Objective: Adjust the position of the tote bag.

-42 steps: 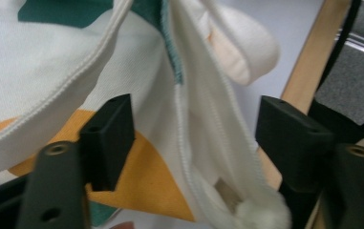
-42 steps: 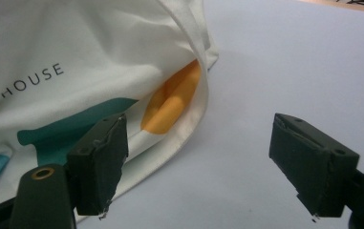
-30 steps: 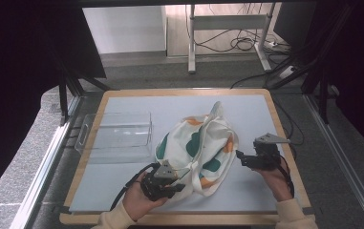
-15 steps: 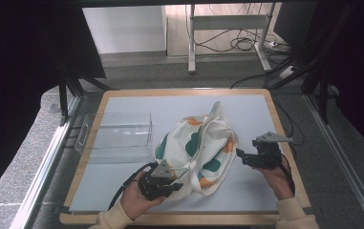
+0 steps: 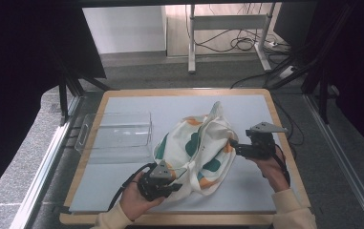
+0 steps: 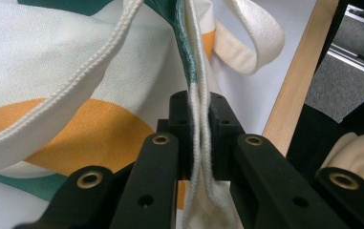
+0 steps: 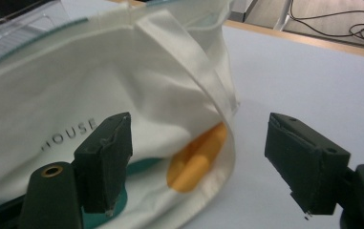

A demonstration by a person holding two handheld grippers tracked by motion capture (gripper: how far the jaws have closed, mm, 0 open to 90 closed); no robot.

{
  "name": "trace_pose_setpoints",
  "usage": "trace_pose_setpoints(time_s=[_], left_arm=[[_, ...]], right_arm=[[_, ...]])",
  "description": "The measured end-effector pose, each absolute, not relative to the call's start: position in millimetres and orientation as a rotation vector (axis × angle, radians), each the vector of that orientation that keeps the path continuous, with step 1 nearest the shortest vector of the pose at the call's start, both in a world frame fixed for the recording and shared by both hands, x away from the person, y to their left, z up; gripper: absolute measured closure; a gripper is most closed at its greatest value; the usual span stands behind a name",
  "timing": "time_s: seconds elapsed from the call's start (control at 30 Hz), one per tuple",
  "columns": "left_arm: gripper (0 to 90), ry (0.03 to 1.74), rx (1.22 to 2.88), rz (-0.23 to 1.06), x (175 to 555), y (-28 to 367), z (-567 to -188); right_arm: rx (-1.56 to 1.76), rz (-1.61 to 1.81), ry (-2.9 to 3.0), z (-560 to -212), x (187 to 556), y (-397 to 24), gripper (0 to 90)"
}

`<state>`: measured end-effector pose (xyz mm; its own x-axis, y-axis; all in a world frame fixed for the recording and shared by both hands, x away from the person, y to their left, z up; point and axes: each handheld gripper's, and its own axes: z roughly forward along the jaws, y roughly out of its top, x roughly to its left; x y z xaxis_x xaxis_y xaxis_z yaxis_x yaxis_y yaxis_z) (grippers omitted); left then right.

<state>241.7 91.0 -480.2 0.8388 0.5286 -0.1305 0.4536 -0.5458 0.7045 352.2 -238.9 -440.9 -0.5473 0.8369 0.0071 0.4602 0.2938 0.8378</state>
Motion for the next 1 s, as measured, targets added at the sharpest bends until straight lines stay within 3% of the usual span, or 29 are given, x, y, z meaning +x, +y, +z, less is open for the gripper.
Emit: trace_pose_setpoints(time_s=[1.0], left_arm=[[83.6, 0.697, 2.242, 0.122, 241.5, 91.4, -480.9]], right_arm=[[1.244, 1.123, 2.183, -403.5, 440.8, -196.6, 23.0]])
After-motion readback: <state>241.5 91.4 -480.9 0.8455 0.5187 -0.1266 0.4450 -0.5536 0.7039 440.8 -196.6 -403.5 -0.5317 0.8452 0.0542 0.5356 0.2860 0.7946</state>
